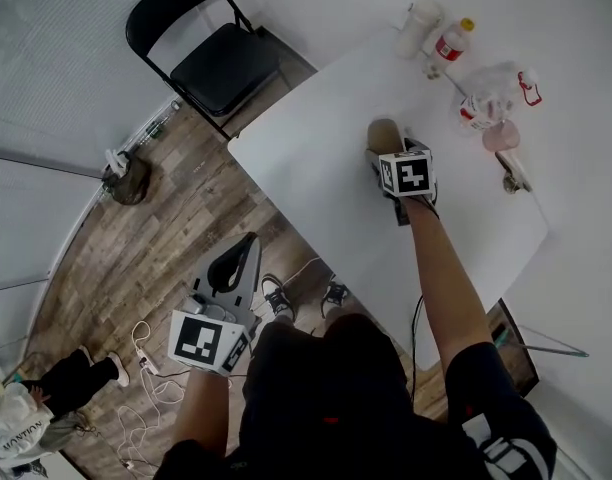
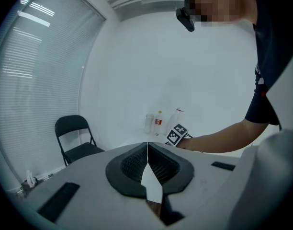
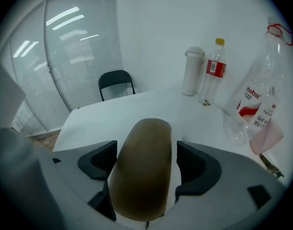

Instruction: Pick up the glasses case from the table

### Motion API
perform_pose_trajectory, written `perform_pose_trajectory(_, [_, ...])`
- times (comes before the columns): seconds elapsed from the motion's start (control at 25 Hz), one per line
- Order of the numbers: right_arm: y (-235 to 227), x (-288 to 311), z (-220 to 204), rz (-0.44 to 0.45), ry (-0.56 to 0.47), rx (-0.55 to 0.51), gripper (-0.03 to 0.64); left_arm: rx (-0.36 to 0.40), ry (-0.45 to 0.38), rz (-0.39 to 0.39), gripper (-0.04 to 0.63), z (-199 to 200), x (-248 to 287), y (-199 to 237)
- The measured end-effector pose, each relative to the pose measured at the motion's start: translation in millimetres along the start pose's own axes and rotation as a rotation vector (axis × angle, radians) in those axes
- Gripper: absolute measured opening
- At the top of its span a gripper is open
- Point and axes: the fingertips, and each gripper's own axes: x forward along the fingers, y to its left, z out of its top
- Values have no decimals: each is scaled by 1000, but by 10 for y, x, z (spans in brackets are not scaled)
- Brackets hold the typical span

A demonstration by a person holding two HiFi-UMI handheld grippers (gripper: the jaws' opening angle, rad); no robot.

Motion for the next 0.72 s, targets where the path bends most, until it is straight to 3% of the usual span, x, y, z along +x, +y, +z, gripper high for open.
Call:
perform_pose_trajectory(0.36, [-9, 273, -111, -38, 102, 50, 387, -10, 10, 12, 23, -20, -90, 165])
perform_pose_trajectory(0.52, [-19, 332, -120, -52, 73, 82, 388, -8, 5, 8, 23, 10, -121, 213])
perform_pose_trajectory(0.72, [-16, 329, -122, -7, 41, 120, 388, 8, 2, -4, 23, 58, -180, 225])
